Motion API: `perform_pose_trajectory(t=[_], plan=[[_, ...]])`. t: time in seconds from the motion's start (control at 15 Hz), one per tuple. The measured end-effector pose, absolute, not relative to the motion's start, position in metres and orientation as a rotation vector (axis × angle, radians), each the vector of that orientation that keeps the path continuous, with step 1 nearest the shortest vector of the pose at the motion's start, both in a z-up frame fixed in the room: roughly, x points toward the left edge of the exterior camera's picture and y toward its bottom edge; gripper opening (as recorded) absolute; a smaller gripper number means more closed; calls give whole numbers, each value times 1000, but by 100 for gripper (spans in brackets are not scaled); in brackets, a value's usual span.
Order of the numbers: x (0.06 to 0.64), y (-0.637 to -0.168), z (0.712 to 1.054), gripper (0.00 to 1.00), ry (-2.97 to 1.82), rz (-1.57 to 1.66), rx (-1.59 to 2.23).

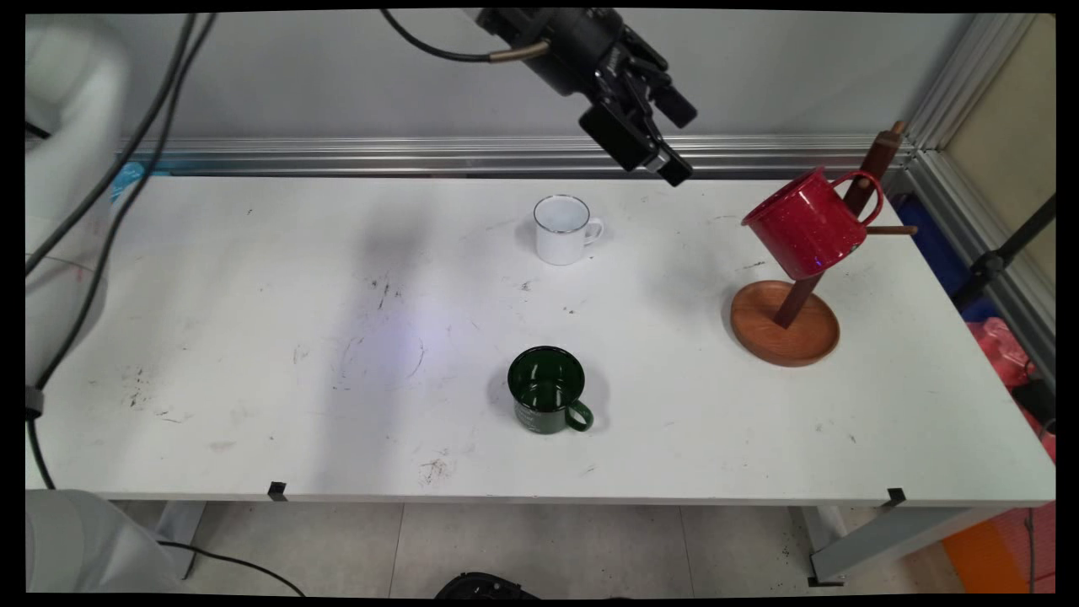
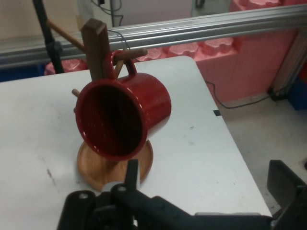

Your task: Pick up the red mug from the rack

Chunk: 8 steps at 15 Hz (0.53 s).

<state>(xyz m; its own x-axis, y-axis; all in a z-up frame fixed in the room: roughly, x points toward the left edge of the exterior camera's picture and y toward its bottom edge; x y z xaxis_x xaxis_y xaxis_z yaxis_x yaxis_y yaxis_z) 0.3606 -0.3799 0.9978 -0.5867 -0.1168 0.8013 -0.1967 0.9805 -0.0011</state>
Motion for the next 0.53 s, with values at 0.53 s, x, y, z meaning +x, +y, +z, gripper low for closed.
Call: perform_pose_trajectory(t=[0.53], plan=[[339, -423, 969, 100, -2185, 57, 95]])
